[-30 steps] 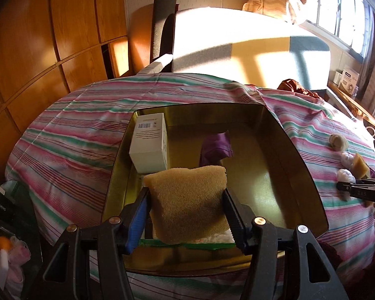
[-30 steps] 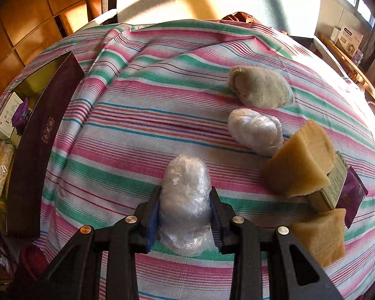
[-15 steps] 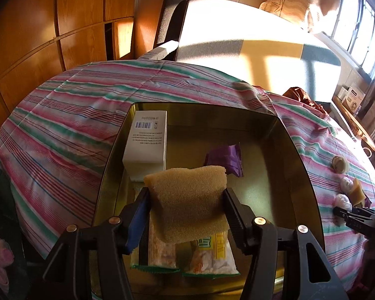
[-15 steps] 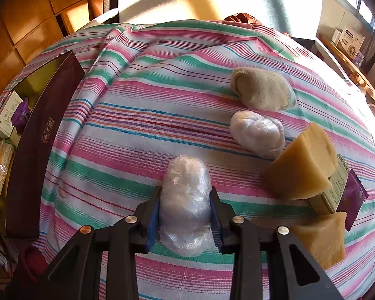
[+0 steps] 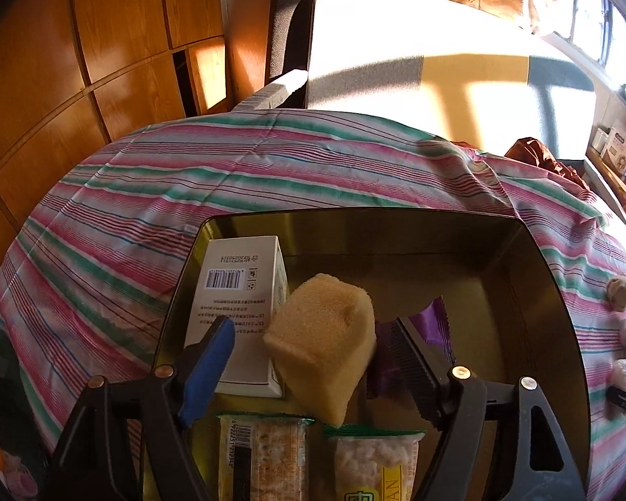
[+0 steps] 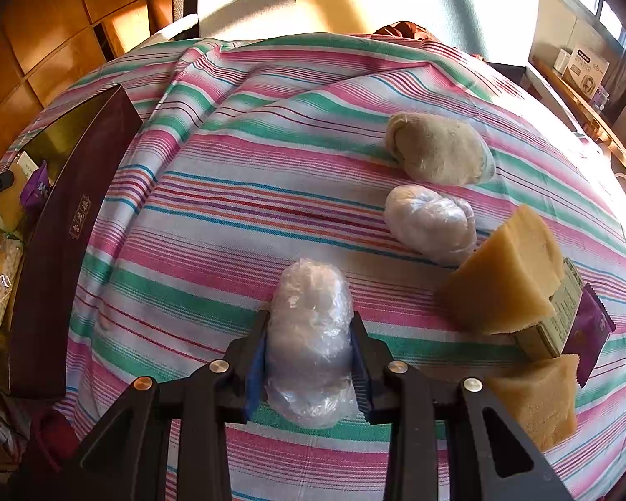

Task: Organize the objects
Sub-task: 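Lower the sponge cake into the tray and open the left gripper, then carry the plastic-wrapped bundle into the tray and open the right gripper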

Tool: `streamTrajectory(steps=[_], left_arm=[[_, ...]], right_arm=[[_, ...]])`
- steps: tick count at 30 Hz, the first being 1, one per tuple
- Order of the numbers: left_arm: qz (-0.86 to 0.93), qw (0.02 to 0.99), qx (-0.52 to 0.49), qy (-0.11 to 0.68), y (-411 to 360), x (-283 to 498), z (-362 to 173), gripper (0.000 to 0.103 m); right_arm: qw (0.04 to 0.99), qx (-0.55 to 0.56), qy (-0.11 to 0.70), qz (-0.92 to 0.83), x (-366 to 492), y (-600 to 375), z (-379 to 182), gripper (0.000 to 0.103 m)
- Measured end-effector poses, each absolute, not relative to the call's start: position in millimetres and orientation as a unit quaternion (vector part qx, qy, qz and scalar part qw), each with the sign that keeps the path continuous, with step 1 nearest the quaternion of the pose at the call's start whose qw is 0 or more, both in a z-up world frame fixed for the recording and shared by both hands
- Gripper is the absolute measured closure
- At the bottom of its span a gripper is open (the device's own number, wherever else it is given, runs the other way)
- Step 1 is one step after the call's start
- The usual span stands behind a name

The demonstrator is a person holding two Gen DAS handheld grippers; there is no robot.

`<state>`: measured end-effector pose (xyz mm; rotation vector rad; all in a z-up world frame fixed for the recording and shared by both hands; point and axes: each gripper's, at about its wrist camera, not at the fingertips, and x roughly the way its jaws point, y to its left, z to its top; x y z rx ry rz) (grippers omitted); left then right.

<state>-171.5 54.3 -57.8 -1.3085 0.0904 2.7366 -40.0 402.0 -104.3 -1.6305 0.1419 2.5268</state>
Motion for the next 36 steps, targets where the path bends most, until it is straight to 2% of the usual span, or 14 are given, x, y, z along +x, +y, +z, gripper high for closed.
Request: streamTrajectory(steps=[16, 21, 29, 36], left_arm=[[0.923, 0.066, -0.379, 0.002, 24.9, -79.5, -14.2, 0.023], [0.922, 0.068, -0.380, -0.001, 16.2, -62.0, -11.4, 0.022], [0.922, 0.067, -0.382, -0.011, 2.7, -48.0, -12.8, 0.022], [0.920, 0.061, -0.387, -0.024, -13.4, -42.8, -18.1, 0.021]], right_arm=[[0.081, -0.540, 0.037, 0.837, -41.8, 395.4, -107.4, 0.068], [0.084, -0.523, 0.062, 0.846, -41.9, 383.8, -92.3, 0.068], [0.004, -0.459, 0.089, 0.884, -53.7, 309.8, -39.1, 0.068], [-0.057, -0.463, 0.075, 0.881, -81.6, 232.5, -37.9, 0.068]])
